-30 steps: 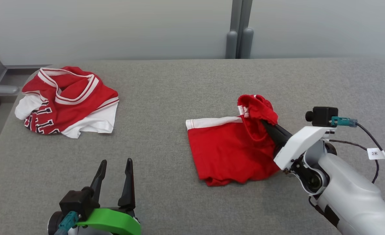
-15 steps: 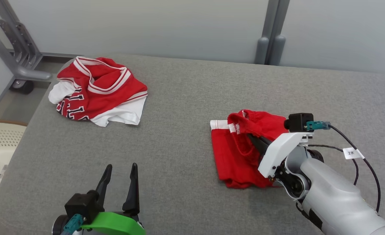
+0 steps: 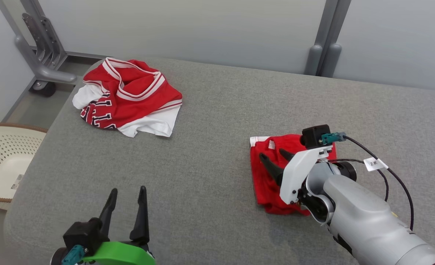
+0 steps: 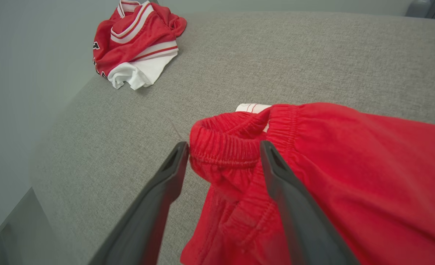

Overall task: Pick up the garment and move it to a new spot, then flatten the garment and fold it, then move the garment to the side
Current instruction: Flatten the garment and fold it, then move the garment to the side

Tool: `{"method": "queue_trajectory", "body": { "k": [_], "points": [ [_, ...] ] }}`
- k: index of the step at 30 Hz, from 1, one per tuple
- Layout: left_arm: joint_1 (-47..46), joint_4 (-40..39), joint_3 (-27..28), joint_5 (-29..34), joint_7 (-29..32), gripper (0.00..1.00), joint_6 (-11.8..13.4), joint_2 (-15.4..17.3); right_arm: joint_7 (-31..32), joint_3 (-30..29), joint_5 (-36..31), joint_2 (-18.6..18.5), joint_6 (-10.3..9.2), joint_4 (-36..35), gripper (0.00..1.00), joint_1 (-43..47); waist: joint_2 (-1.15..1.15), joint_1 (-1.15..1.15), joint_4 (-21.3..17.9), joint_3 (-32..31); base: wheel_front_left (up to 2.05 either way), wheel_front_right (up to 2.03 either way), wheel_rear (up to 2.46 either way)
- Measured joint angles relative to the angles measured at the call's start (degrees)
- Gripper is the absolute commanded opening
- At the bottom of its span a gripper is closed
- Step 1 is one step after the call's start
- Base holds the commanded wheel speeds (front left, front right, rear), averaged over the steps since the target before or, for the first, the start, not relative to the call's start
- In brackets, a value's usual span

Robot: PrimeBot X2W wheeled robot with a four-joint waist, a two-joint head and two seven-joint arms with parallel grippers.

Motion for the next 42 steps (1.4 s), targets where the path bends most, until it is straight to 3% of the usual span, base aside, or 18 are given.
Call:
{"method": "queue_trajectory", "body": {
  "k": [13,23,30,42],
  "points": [
    [1.3,-1.6,2.9,0.0,0.0,1.00,0.0,-0.1,-3.5,0.8,-2.9,-0.5,1.68,-3.0,1.00,-4.8,0.00,0.00,-4.4,-0.5,0.00,0.00,0.00],
    [1.3,-3.7,1.4,0.9,0.6,1.00,0.0,-0.1,-5.2,-6.0,1.5,-8.9,1.19,-0.6,1.00,-3.0,0.00,0.00,-8.5,0.2,0.00,0.00,0.00],
    [1.2,-4.8,0.9,2.2,1.5,1.00,0.0,-0.1,-4.5,-7.8,6.5,-8.6,2.71,1.0,1.00,2.8,0.00,0.00,-8.1,2.7,0.00,0.00,0.00],
    [0.6,-5.0,0.8,2.8,2.5,1.00,0.0,-0.1,-3.0,-10.1,11.4,-7.9,3.71,2.7,1.00,3.6,0.00,0.00,-4.3,5.4,0.00,0.00,0.00]
  ]
}}
